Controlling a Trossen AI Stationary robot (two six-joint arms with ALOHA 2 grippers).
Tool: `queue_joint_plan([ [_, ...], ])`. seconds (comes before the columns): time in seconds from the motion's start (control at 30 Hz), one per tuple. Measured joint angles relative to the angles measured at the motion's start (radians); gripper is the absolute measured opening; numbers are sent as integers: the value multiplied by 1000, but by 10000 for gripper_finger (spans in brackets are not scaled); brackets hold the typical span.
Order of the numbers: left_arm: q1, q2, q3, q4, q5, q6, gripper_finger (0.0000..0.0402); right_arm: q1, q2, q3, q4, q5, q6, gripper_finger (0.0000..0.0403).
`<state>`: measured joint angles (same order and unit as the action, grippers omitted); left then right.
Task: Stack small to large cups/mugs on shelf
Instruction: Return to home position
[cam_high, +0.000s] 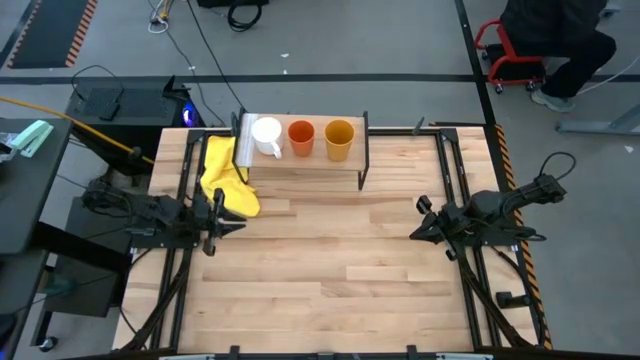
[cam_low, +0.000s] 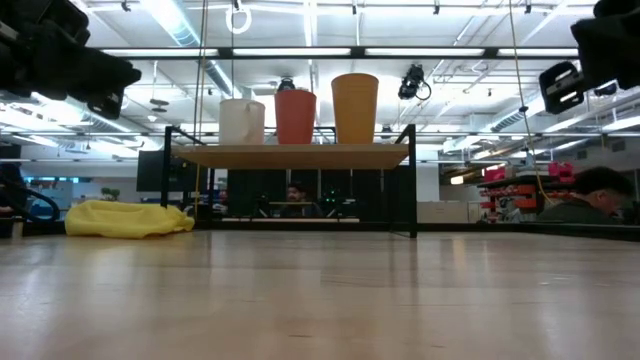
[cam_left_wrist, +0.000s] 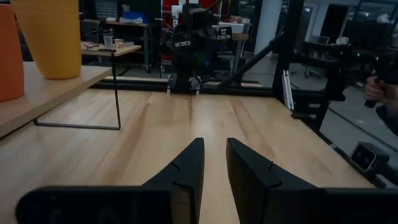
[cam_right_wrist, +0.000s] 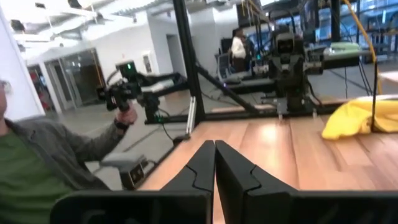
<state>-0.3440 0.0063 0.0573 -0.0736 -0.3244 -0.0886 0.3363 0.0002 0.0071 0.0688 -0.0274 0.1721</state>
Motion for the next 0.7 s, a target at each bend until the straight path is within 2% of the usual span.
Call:
queue_joint_plan([
  [0.2, 0, 7, 2, -20, 3, 23, 71, 0, 4, 0, -43, 0, -22, 18],
  [0.4, 0, 10, 1, -7, 1, 22, 78, 0, 5, 0, -43, 0, 63, 18],
  [0.7, 0, 10, -2, 15, -1, 22, 74, 0, 5, 0, -43, 1, 68, 18],
])
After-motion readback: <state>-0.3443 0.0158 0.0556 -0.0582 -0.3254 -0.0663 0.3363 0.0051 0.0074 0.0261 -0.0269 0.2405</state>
